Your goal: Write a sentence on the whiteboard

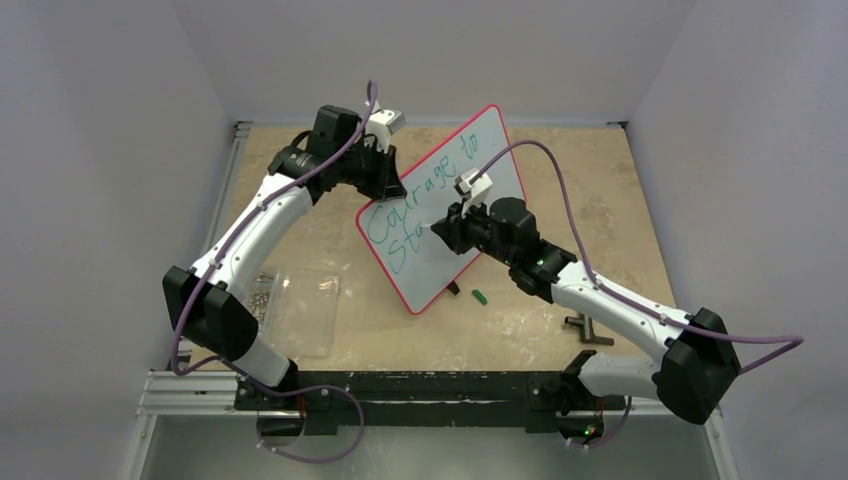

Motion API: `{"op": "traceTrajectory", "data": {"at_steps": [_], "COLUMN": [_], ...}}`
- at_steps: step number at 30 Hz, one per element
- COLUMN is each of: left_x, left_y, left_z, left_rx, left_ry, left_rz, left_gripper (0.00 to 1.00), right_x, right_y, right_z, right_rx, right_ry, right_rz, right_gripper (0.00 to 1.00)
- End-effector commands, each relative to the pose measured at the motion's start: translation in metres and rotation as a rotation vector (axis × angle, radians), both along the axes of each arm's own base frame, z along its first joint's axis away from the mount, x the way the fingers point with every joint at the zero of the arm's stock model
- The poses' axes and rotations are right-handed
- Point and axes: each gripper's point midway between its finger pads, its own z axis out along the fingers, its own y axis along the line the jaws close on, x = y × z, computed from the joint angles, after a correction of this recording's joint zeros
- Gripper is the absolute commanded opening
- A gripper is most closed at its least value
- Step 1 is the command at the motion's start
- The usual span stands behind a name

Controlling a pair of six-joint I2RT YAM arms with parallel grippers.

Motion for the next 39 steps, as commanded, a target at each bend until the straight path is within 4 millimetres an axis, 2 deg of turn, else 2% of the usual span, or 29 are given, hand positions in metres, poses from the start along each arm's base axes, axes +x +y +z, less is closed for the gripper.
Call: {"op": "traceTrajectory", "data": {"at_steps": [1,8,24,29,39], "left_x": [0.006,0.007,0.007,0.006,0.004], "left_y": [0.043,0.043,0.043,0.043,0.043], "left_z": [-0.023,-0.023,-0.023,-0.022,-0.016], "left_rx": [0.220,0.221,0.220,0.217,0.209], "left_ry": [-0.026,-0.025,-0.027,-0.028,-0.039], "left_rz": [0.101,0.101,0.100,0.100,0.098], "left_gripper": [0.00,0.00,0.00,0.00,0.00], "right_x": [0.017,0.020,0.001,0.003,0.005], "right_y": [0.004,0.007,-0.011,-0.014,-0.014], "right_z": [0.028,0.031,-0.007,0.008,0.066], "right_rx": [0.039,0.045,0.002,0.019,0.103], "right_ry": [-0.066,-0.072,-0.012,-0.034,-0.148], "right_rz": [-0.044,-0.040,-0.048,-0.067,-0.068], "right_gripper": [0.00,0.00,0.00,0.00,0.00]}}
